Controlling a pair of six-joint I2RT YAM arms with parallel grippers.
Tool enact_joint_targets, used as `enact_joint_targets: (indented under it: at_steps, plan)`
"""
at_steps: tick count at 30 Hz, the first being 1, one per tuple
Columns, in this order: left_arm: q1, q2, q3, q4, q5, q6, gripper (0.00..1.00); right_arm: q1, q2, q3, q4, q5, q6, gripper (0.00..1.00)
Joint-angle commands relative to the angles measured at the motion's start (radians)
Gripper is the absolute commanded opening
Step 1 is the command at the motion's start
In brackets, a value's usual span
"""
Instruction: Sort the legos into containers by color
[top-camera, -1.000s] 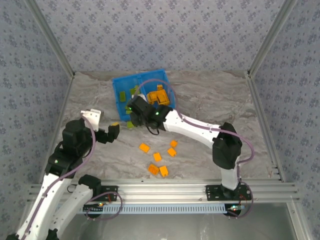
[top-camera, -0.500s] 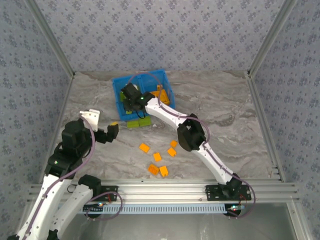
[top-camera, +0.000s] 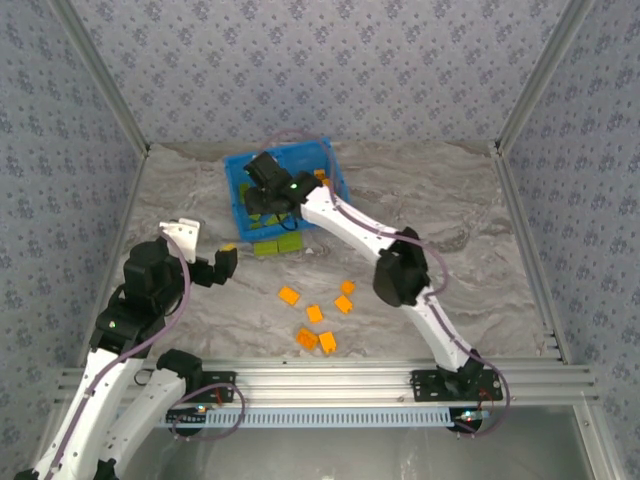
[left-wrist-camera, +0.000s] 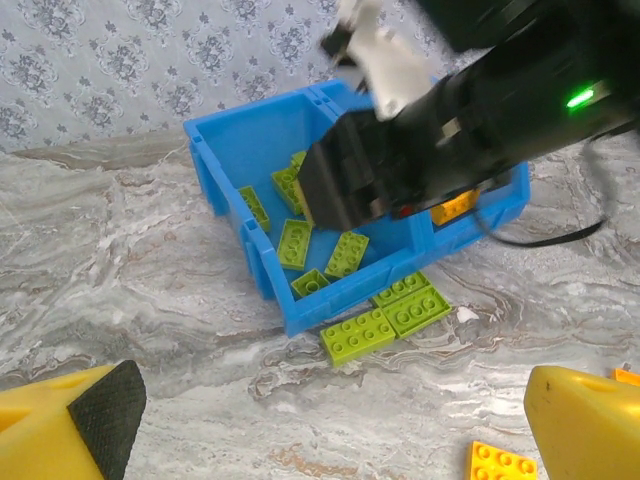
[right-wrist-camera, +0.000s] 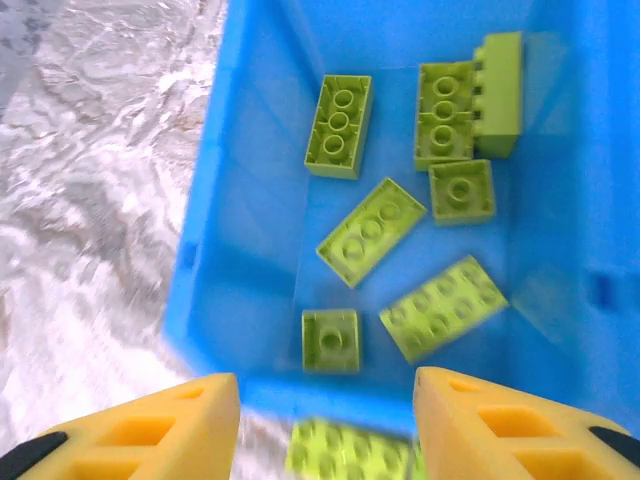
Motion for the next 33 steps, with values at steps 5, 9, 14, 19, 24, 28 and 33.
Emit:
enact_joint_targets:
  at_steps: [5,9,14,19,24,28,33]
  plan:
    - [0.011,0.002,0.000,0.037,0.016,-0.004,0.99,0.127,-0.509,-0.655,0.167,0.084,-0.280,0.59]
    - [0.033,0.002,0.001,0.030,-0.012,0.021,0.99,0.179,-0.560,-0.842,0.146,-0.010,-0.341,0.67]
    - [0.042,0.014,-0.003,0.036,0.038,0.017,0.99,0.195,-0.431,-0.807,0.052,-0.017,-0.317,0.80]
    - [0.042,0.046,0.014,0.006,0.046,0.026,0.99,0.188,-0.288,-0.734,0.050,-0.040,-0.318,0.84]
    - [0.042,0.051,0.014,0.004,0.036,0.029,0.99,0.185,-0.208,-0.712,0.076,-0.058,-0.300,0.81]
    - [0.042,0.052,0.011,0.006,0.018,0.023,0.99,0.183,-0.188,-0.732,0.089,-0.067,-0.283,0.65]
    - [0.043,0.060,0.012,0.012,0.019,0.018,0.99,0.182,-0.212,-0.776,0.100,-0.071,-0.272,0.47]
